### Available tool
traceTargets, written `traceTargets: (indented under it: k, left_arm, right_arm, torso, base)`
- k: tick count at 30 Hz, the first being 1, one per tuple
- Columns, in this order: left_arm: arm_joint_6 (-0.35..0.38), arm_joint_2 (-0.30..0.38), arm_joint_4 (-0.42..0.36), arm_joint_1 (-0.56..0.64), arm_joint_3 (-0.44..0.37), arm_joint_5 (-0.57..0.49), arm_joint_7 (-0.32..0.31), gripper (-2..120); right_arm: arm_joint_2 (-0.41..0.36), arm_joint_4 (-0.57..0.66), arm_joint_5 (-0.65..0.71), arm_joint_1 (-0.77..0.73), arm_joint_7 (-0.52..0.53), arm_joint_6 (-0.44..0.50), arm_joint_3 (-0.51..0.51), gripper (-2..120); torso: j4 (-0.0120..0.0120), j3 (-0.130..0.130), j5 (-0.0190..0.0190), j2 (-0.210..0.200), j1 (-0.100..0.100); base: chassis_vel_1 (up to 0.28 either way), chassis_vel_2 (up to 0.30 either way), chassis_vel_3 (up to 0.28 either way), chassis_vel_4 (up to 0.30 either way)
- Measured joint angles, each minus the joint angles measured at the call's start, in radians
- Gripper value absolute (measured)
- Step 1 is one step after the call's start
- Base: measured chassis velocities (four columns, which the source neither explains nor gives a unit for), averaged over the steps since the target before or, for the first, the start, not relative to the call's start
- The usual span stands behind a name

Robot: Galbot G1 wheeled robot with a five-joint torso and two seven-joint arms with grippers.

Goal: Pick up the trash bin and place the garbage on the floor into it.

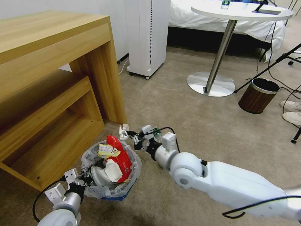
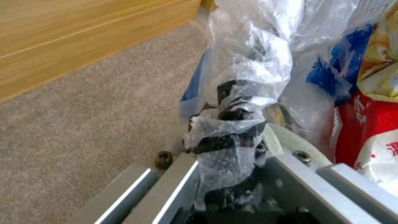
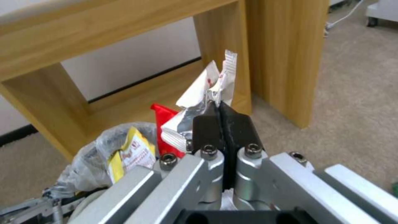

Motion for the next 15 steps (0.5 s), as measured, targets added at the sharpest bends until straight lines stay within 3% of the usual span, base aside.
traceTargets:
  k: [15]
  left_arm:
    - [-0.004,-0.016,-0.001,-0.008,-0.002,0.008,0.003,0]
  right_arm:
    - [0.047,-0.005,0.007,0.074,0.023,-0.021,-0.096,0]
  torso:
    - [-0.0001,0.0,0.0,0.0,0.0]
  base:
    - [0.0,0.0,0.0,0.0]
